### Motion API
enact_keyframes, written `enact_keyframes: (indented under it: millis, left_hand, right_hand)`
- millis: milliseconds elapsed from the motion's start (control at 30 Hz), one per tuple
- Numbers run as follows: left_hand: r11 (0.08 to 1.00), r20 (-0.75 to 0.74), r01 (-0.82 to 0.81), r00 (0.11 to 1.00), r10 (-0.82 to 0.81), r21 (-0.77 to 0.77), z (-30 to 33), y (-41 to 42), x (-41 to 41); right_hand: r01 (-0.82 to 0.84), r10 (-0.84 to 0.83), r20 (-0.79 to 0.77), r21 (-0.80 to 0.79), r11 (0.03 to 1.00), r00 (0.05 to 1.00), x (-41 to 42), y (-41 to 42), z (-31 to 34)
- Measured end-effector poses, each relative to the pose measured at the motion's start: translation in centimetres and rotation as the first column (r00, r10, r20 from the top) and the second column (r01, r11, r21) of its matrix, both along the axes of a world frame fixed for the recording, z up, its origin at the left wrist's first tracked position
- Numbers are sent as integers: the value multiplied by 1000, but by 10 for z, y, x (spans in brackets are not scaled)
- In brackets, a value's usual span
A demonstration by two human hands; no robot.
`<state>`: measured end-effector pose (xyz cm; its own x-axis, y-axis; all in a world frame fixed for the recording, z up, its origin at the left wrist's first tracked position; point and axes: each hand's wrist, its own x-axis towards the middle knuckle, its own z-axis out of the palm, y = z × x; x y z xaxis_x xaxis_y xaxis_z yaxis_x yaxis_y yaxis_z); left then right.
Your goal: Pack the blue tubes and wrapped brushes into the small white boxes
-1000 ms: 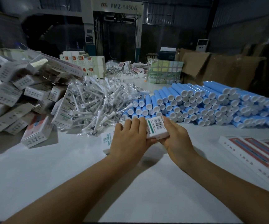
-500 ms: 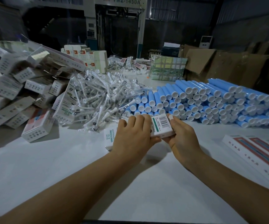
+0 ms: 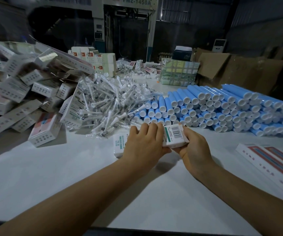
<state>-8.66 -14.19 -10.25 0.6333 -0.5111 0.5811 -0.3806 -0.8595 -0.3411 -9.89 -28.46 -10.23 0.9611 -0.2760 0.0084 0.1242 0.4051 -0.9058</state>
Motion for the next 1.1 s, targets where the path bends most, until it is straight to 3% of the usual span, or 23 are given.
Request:
enact_keyframes:
  millis: [167, 333, 533, 667, 933, 1100]
  left_hand:
    - [999, -34, 15, 999, -13, 42, -2, -2, 1]
    - [995, 47, 59, 997, -55, -83, -3, 3, 6]
    - [988, -82, -11, 997, -2, -151, 3, 8, 8]
    - [990, -169, -43, 985, 20, -134, 1, 7, 12]
    - [994, -137, -61, 989, 49, -88, -2, 1, 11]
    - [994, -172, -62, 984, 46, -91, -2, 3, 10]
  right_hand:
    - [39, -37, 16, -147, 988, 999, 0, 5, -7]
    - [-23, 41, 49, -312, 950, 998, 1, 4, -5]
    - [152, -84, 149, -537, 830, 985, 1, 4, -13]
    - [148, -87, 139, -523, 839, 986, 0, 3, -14]
    - [219, -132, 182, -640, 736, 974, 0, 3, -21]
    - [204, -117, 177, -635, 745, 977, 0, 3, -22]
